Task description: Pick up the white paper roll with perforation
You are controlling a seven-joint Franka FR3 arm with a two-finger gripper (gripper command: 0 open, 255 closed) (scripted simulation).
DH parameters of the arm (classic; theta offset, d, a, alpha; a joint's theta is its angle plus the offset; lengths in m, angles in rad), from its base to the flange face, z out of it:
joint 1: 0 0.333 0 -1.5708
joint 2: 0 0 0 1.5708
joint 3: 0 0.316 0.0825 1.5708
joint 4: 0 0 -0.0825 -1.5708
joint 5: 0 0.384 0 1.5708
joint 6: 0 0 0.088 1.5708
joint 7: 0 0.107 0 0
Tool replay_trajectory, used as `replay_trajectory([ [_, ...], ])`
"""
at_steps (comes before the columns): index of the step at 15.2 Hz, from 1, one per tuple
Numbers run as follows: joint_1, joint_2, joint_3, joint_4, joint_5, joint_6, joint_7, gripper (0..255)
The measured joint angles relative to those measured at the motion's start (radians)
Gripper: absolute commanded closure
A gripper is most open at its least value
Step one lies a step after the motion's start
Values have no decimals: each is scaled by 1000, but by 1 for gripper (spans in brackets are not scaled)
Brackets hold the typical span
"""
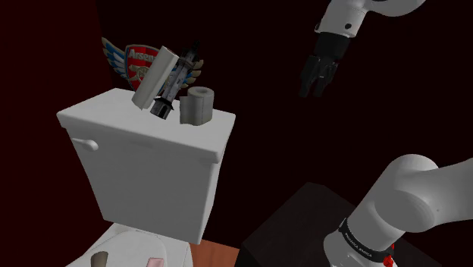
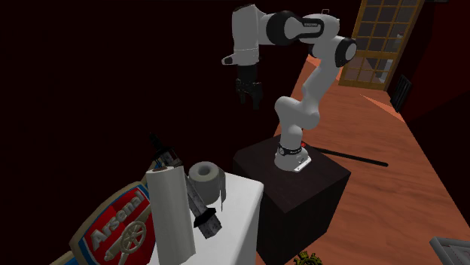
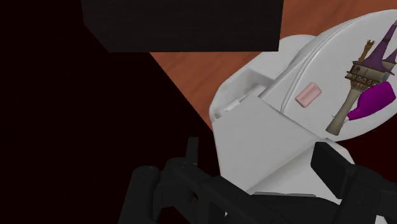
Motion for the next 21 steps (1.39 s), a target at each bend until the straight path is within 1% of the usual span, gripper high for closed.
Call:
replay_trajectory([
  [1, 0, 0, 0, 0, 0, 0, 0, 0],
  [3, 1, 30, 29, 11, 13, 24, 40, 0],
  [6, 0, 92, 91, 32, 36, 79, 131, 0],
  [7, -1, 119, 113, 57, 43, 86, 167, 0],
  [11, -7, 242, 200, 119, 53, 163, 303, 0],
  [14, -15, 334, 257, 185, 44, 199, 406, 0],
  [16, -21, 417, 296, 248, 27, 224, 479, 0],
  [20, -28, 546, 356, 348, -20, 253, 616, 0],
  [21, -30, 602, 372, 402, -43, 255, 656, 0],
])
